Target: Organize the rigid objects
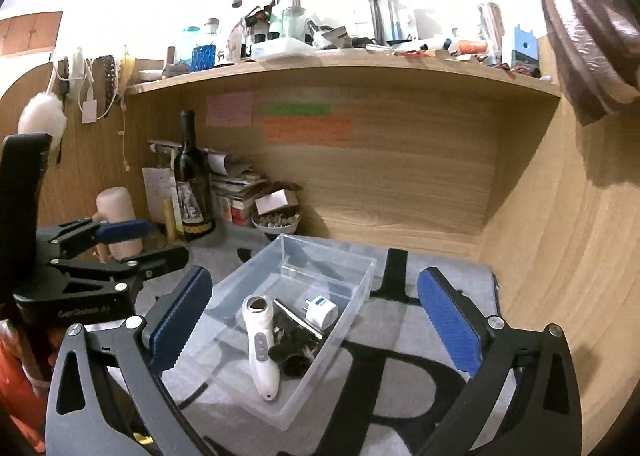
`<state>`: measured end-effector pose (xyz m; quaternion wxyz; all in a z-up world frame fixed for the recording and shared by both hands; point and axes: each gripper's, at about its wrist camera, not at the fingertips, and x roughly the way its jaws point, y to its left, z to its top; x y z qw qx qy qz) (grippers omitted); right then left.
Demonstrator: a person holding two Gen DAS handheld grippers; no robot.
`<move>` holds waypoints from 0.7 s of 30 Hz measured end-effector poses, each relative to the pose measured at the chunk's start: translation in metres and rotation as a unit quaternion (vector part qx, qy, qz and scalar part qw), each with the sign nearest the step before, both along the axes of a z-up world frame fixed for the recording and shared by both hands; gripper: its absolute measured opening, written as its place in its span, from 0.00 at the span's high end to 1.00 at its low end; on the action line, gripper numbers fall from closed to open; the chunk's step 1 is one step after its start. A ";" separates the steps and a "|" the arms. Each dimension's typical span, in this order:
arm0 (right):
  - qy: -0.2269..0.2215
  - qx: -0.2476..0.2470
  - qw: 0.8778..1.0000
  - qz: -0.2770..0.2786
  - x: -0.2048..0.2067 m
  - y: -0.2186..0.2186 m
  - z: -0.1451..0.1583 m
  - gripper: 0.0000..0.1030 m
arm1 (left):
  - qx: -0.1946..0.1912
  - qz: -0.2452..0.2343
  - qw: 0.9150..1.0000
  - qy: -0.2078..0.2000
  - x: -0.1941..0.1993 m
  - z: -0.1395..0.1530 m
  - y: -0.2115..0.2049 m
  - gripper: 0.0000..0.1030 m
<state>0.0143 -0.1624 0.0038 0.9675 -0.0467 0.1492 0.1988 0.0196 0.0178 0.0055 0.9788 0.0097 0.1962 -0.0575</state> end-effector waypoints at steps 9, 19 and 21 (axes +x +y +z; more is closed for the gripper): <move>-0.020 0.007 1.000 -0.010 -0.019 -0.004 0.000 0.00 | 0.004 0.013 0.999 -0.041 -0.021 0.004 -0.004 0.02; -0.014 0.018 1.000 -0.006 -0.018 -0.010 -0.002 0.00 | 0.002 0.022 0.999 -0.045 -0.023 0.001 -0.003 0.02; -0.013 0.018 1.000 -0.006 -0.018 -0.010 -0.003 0.00 | 0.003 0.023 0.999 -0.044 -0.023 0.000 -0.004 0.02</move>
